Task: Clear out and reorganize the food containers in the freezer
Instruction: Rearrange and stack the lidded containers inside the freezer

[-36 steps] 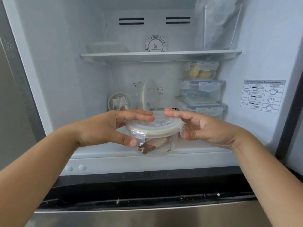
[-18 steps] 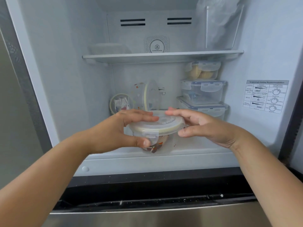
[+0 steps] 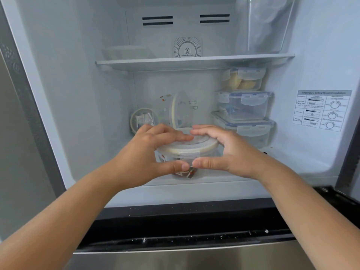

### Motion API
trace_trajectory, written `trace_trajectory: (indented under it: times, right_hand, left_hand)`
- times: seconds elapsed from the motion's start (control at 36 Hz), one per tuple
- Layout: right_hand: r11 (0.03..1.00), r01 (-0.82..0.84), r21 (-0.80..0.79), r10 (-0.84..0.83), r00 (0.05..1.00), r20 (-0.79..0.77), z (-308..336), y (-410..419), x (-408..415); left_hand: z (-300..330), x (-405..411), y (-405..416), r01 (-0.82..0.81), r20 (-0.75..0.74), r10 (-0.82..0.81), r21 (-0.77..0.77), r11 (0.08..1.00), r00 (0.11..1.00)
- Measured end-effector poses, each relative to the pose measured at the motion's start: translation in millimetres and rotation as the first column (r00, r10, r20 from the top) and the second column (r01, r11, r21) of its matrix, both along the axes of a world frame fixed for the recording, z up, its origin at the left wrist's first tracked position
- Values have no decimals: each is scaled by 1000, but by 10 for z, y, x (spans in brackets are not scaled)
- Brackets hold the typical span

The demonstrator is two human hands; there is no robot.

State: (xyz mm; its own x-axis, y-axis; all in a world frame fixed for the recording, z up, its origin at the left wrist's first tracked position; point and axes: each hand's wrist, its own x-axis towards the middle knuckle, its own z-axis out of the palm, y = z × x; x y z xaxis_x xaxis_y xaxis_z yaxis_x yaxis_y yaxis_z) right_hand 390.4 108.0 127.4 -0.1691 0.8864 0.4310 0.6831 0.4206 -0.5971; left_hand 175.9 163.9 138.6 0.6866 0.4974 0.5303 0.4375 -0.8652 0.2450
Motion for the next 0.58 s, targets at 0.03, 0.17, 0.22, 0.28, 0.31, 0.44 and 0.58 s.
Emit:
trace_trajectory:
  times: [0.03,0.17,0.22,0.28,0.31,0.44,0.58]
  right_hand:
    - [1000,2,6,-2,1000,2,-6,2,1]
    - [1000,8,14,-8,1000,2,-18,20,11]
    - [1000,23,15,-23,1000,10,-12,21,14]
    - [998,54,34,-57,996,67,7,19,26]
    - [997,69,44,-73,992,101,17,12,36]
    - [992,101,74,-109,986,123,55,-68,115]
    - [979,109,171,-123,990,73,80,-185,84]
  left_hand:
    - [-2,2,5,0,0,0,4,1000,1000]
    - [5,-4,17,8,-5,-9,-12,1000,1000]
    - [21,-14,13,7,-3,-7,-24,1000,1000]
    - [52,-25,-3,-8,-3,8,-36,999,1000]
    - [69,-31,-13,-21,-5,21,-39,999,1000]
    - [156,-53,-100,-65,-12,64,-52,997,998]
    - [274,-20,-196,-64,-61,63,-27,998,996]
